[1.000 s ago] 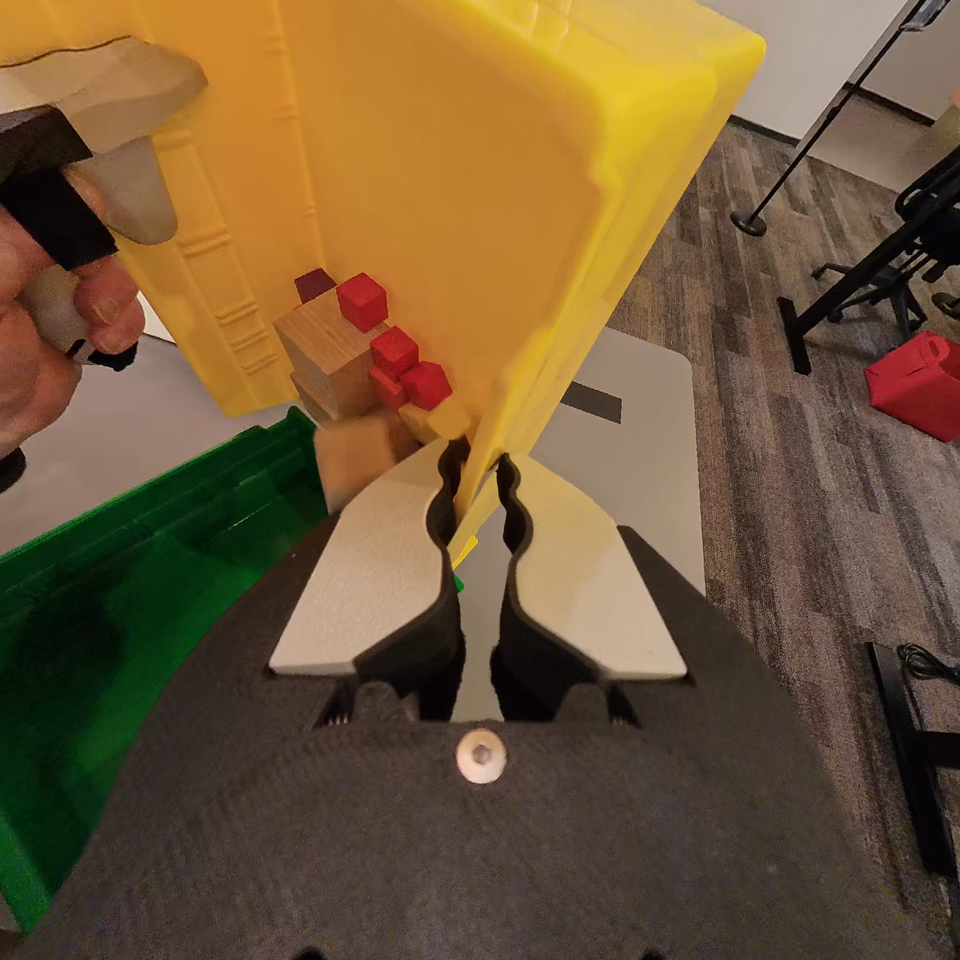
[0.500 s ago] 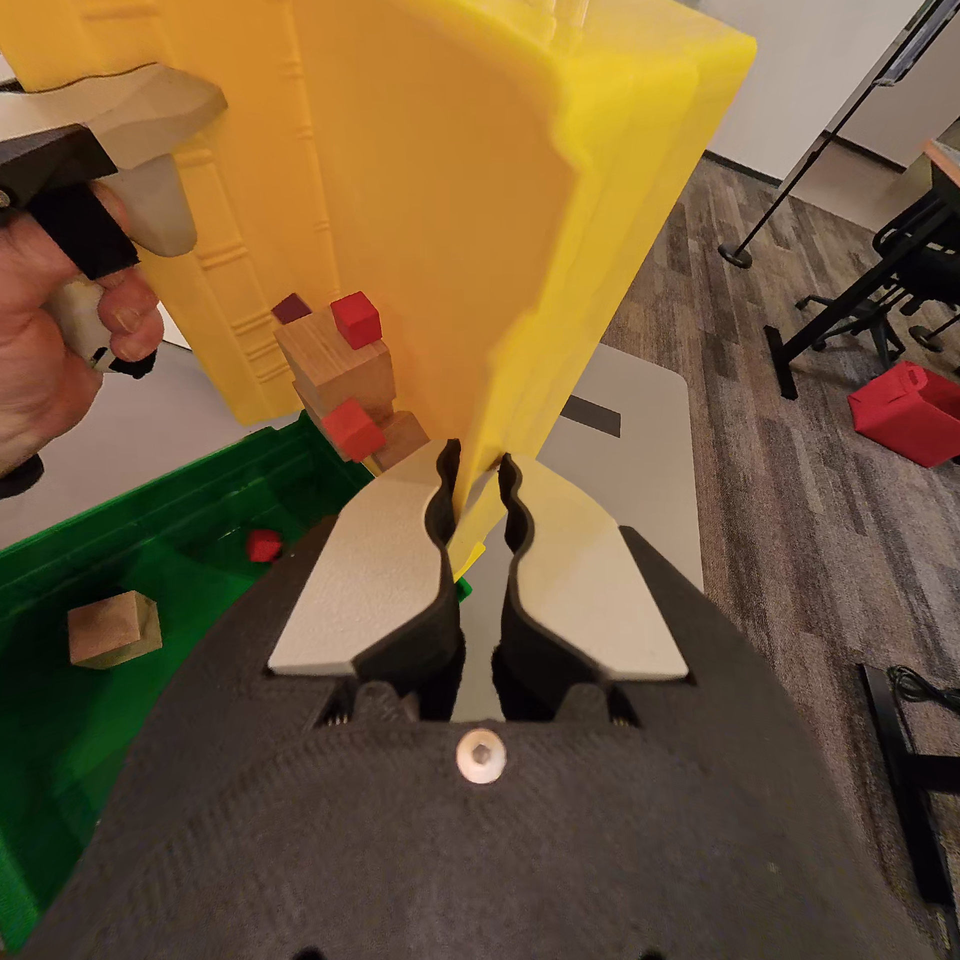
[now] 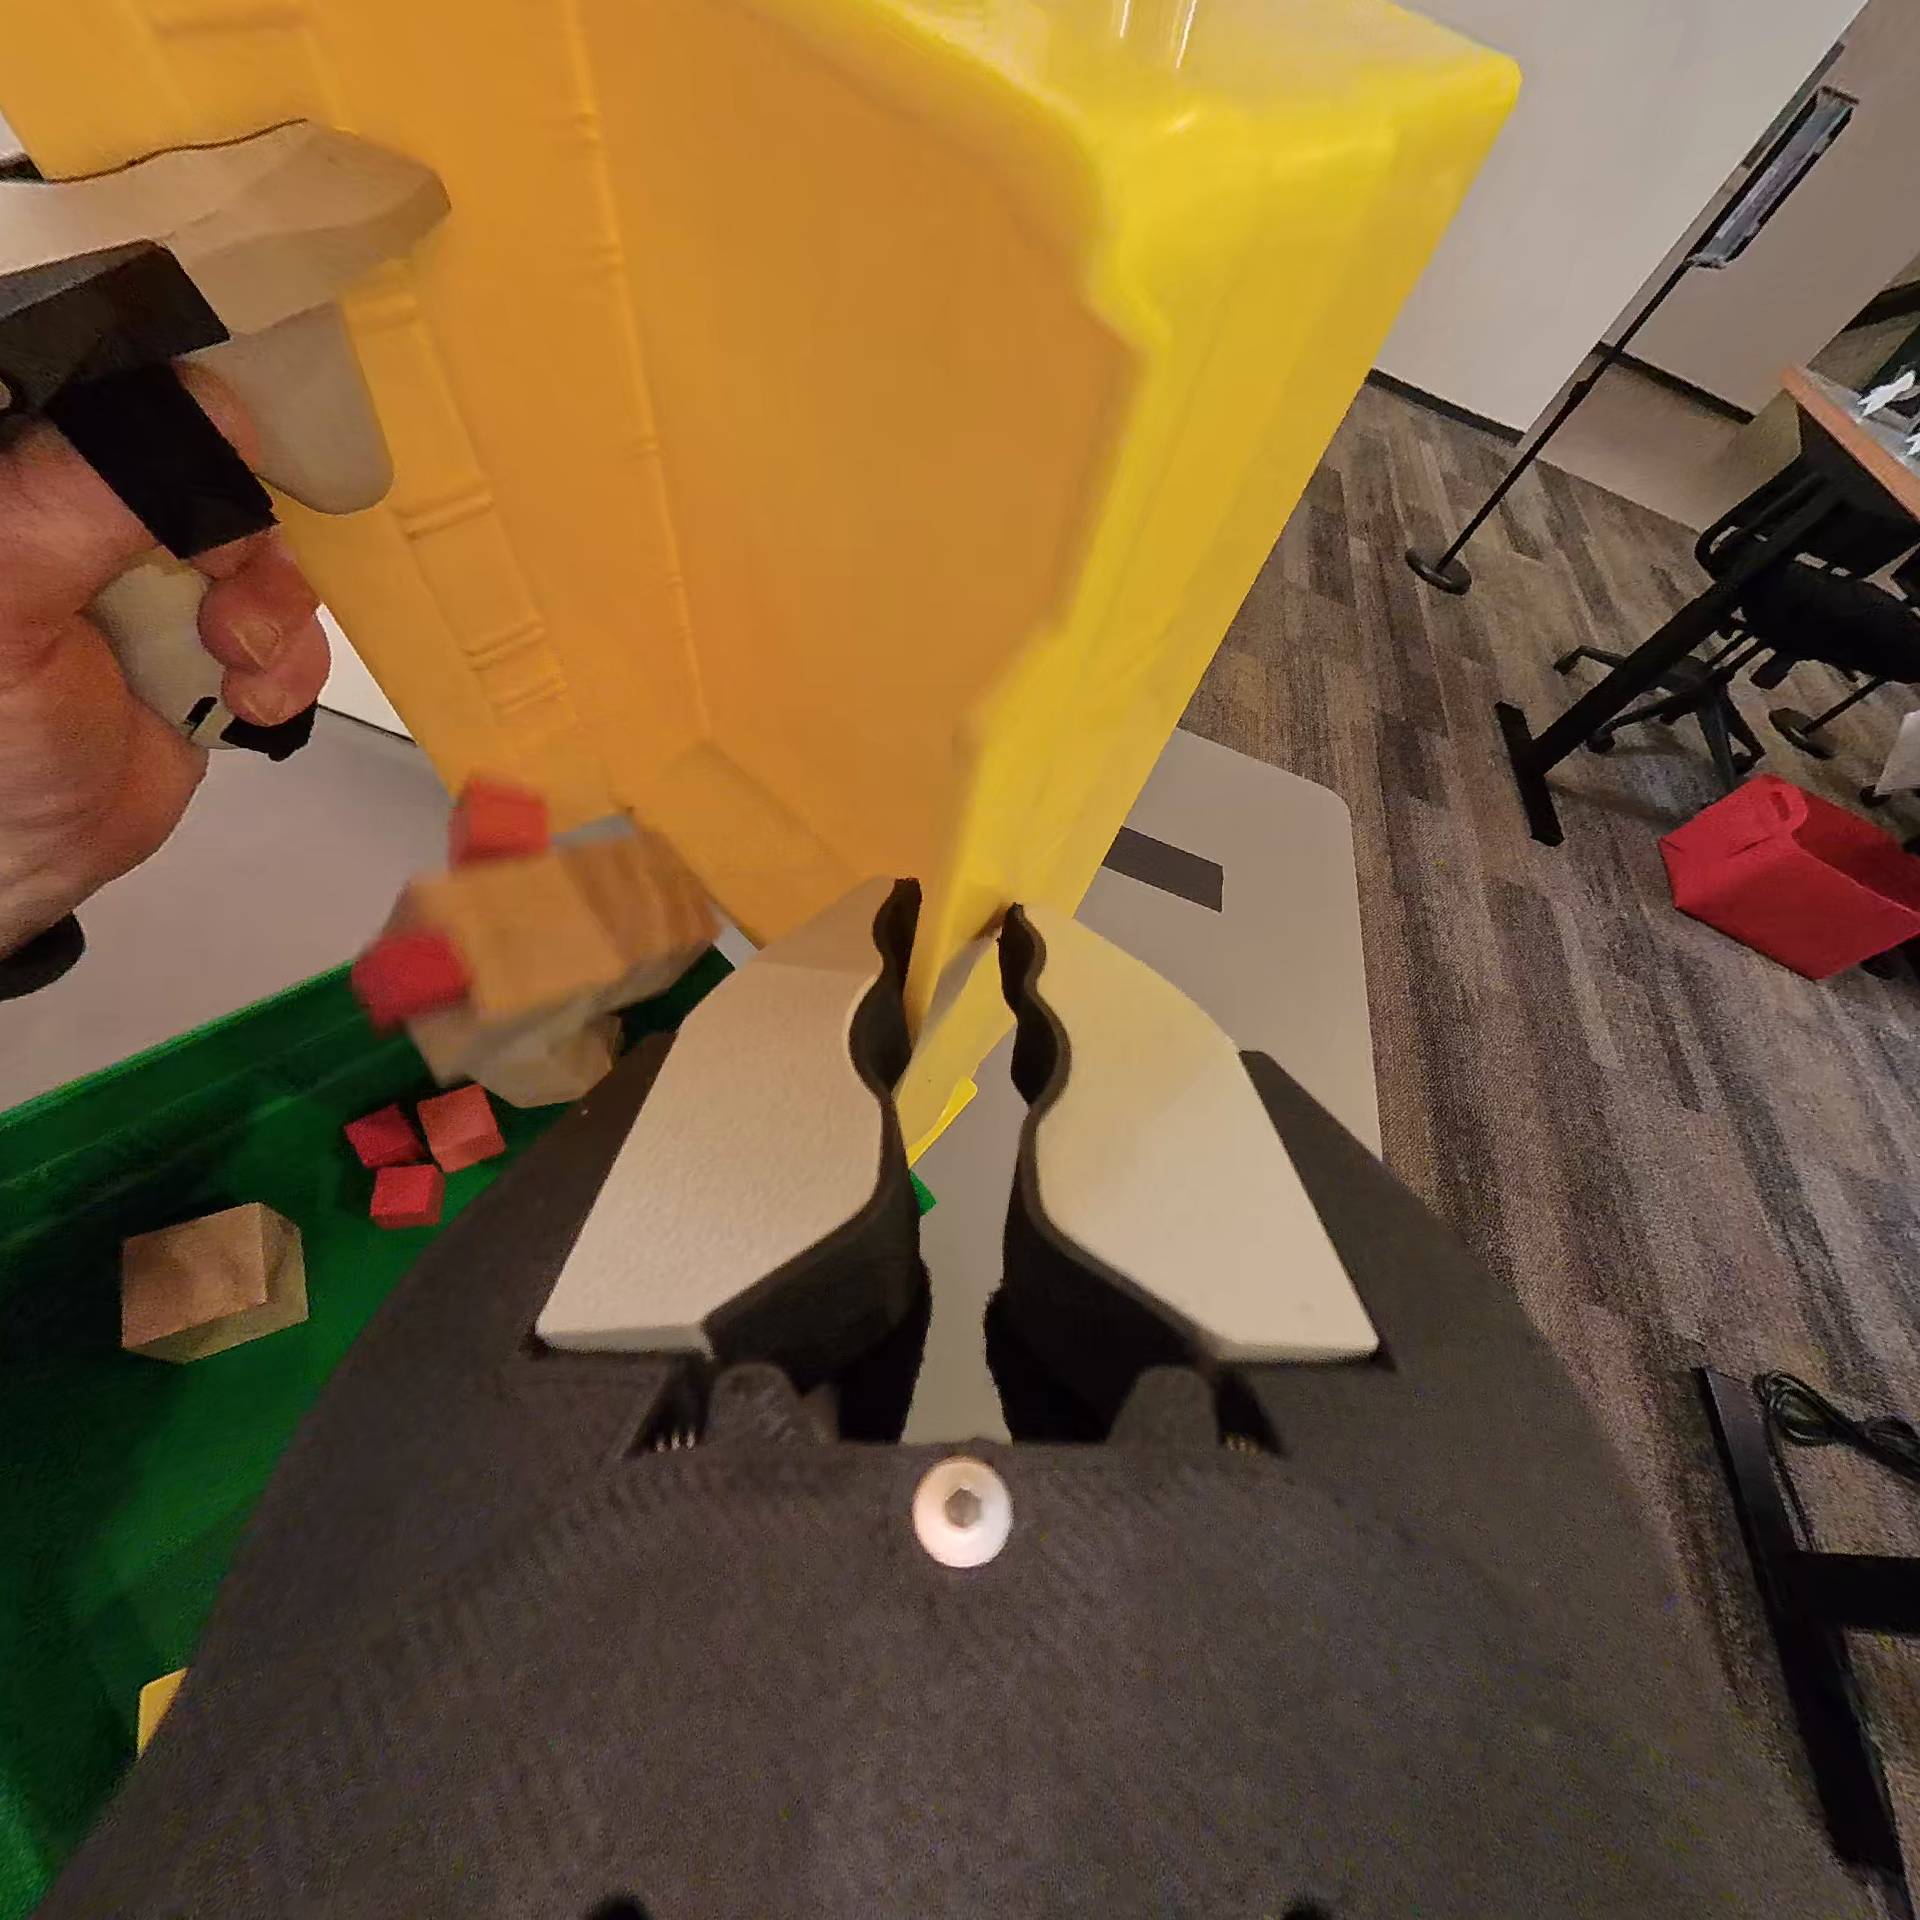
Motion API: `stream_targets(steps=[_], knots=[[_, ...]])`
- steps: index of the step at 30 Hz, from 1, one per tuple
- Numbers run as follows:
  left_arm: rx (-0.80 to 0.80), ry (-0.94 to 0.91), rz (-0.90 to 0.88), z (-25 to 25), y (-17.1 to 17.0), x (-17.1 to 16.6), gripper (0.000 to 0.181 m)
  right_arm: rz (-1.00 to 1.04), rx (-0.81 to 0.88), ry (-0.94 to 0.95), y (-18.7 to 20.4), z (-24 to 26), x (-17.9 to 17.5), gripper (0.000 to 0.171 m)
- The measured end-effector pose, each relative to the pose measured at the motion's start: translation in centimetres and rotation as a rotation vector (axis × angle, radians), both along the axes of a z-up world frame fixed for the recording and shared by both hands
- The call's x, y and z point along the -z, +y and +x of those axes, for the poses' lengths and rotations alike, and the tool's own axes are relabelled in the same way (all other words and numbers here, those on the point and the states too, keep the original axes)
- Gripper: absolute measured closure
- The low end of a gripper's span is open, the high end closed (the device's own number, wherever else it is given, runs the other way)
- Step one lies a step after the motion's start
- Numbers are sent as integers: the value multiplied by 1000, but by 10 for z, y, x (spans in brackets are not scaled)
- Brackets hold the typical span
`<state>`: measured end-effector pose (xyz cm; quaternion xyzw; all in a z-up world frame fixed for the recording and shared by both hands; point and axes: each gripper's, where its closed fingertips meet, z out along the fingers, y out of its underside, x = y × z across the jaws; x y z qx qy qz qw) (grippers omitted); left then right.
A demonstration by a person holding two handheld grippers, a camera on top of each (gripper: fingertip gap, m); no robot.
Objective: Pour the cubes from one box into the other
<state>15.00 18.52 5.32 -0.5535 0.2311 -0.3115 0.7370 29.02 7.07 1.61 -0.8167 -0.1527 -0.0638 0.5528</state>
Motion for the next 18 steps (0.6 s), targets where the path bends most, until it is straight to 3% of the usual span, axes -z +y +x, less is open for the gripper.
stream_targets(steps=[18], knots=[[-10, 25, -2, -12, -6, -4, 177, -8, -33, 10, -5, -10, -3, 160]])
